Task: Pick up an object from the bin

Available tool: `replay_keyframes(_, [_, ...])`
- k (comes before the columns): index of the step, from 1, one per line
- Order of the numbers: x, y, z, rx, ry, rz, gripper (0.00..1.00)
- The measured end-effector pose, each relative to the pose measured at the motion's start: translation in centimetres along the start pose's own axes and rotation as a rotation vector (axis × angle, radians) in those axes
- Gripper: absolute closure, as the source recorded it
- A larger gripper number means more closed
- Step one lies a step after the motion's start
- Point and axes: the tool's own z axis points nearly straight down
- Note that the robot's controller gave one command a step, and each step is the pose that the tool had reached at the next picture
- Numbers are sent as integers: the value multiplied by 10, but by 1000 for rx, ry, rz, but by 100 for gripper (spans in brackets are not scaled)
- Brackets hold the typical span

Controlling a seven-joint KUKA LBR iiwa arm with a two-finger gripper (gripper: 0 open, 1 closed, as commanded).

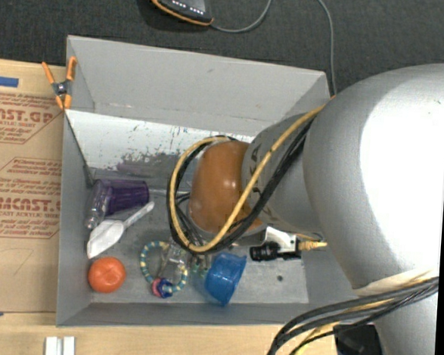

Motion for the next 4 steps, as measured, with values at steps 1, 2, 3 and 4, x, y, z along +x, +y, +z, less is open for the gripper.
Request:
replay_keyframes(1, [0, 0, -1, 0, 0, 0, 100])
replay_keyframes(2, [1, -1, -7, 2, 4, 0, 100])
replay_keyframes(3, [2, -1, -24, 3, 6, 0, 100])
replay_keyframes(4, [2, -1, -41, 4, 7, 0, 100])
